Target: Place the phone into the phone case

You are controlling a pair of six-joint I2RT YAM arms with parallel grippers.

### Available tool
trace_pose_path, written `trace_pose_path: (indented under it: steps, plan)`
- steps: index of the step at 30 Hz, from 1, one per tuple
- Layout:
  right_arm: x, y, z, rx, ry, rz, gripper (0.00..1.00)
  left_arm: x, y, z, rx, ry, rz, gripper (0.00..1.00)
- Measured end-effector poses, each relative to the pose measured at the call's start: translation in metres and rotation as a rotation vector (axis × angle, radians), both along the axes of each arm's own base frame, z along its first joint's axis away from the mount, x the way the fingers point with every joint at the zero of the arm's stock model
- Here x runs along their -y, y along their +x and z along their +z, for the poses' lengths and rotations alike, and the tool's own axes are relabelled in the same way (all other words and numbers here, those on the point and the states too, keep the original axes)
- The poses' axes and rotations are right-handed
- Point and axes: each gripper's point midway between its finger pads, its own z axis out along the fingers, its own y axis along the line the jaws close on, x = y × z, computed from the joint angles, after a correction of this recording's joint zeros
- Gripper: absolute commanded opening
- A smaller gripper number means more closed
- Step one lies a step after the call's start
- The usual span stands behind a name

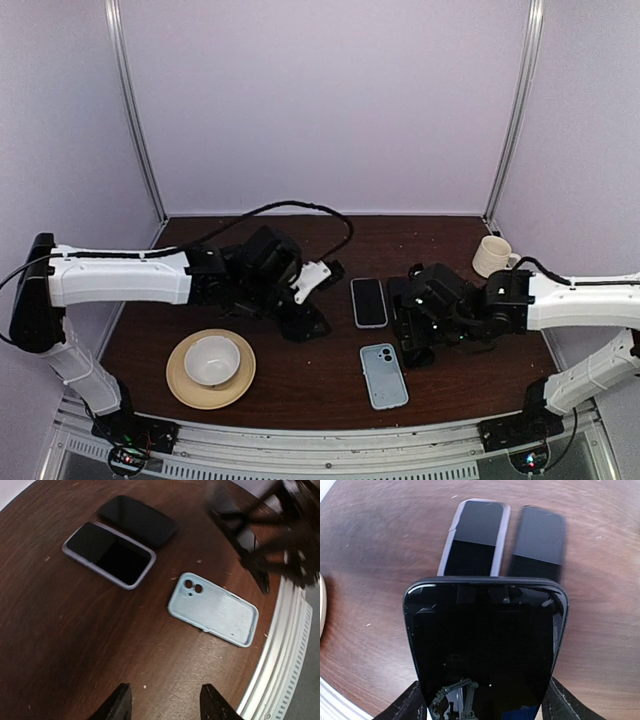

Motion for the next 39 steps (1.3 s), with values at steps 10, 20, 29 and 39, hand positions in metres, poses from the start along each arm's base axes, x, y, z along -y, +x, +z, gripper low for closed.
trace_pose_path:
  steps: [10, 20, 29, 39]
  plan:
    - [-0.075, -0.045, -0.062, -0.035, -0.056, 0.057, 0.53, -0.065, 0.039, -0.025, -0.099, 0.013, 0.435, 0.56]
    - [-0.069, -0.045, -0.072, -0.050, -0.060, -0.028, 0.53, -0.068, 0.043, -0.025, -0.102, 0.008, 0.483, 0.56]
    - [-0.067, -0.044, -0.072, -0.037, -0.086, -0.009, 0.53, -0.068, 0.043, -0.025, -0.108, 0.005, 0.490, 0.56]
    - [-0.065, -0.045, -0.076, -0.045, -0.097, -0.015, 0.53, -0.068, 0.043, -0.025, -0.108, 0.006, 0.490, 0.56]
